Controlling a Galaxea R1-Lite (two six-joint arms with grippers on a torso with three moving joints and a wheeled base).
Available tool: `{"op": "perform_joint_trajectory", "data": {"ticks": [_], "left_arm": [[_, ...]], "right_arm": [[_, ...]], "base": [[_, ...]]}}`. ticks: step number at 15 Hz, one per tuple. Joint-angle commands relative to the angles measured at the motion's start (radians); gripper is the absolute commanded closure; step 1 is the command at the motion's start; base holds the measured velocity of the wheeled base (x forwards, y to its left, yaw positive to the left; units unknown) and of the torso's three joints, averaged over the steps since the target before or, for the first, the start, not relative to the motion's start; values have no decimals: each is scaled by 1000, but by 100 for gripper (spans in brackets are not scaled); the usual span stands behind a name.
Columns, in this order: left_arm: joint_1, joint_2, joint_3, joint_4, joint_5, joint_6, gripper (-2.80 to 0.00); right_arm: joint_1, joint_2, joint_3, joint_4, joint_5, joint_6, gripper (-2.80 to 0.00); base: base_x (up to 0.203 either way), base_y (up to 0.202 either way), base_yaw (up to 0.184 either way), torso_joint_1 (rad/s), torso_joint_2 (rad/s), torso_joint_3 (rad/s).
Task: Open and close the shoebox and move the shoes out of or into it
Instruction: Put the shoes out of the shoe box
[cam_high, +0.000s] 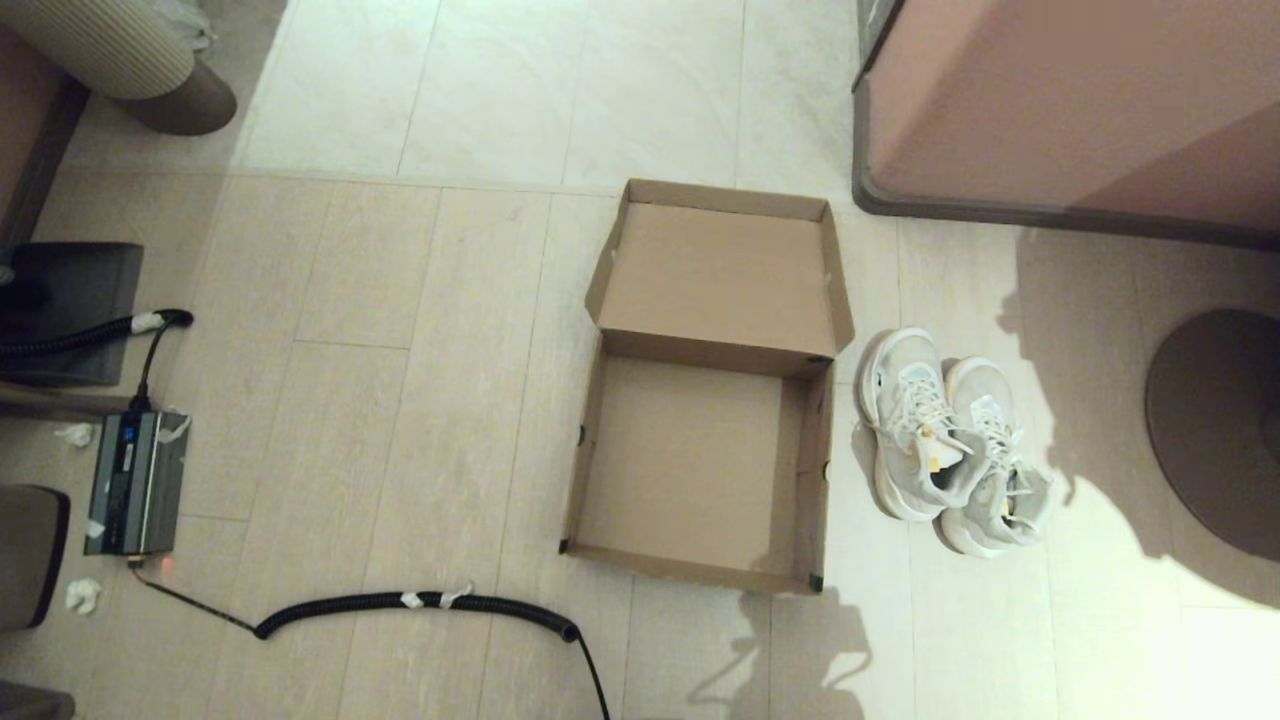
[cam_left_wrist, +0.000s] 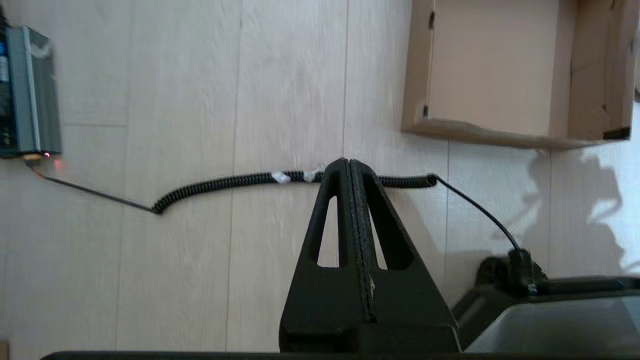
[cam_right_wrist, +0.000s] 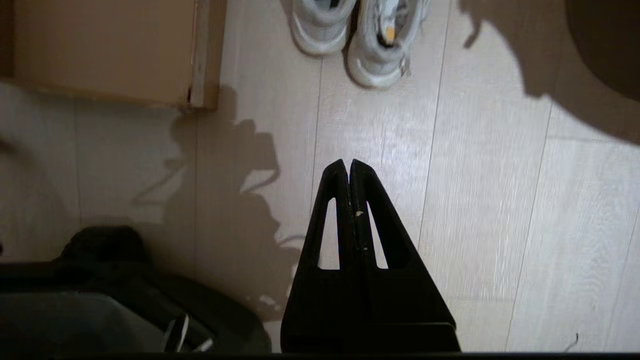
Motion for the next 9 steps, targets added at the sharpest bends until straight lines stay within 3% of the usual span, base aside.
{"op": "perform_joint_trajectory", "data": {"ticks": [1,3,4,8,9], "left_arm": [[3,-40,11,-1,0,1,0],[2,-40,12,-5,2,-4,0],[3,-40,12,-7,2,-7,0],[1,-40,13,-12,1,-42,0],[1,-42,12,-13,-2,-54,0]], "right_arm": [[32,1,-3,47,0,-3,0],[146,-5,-11,91,-7,16,0],[155,-24,-11,94,-12,24,0],[100,-266,-7,83,-47,36,0],[93,-282,-4,69,-57,78,0]], "base": [[0,0,0,0,0,0],[0,0,0,0,0,0],[0,0,0,0,0,0],[0,0,0,0,0,0],[0,0,0,0,0,0]]}}
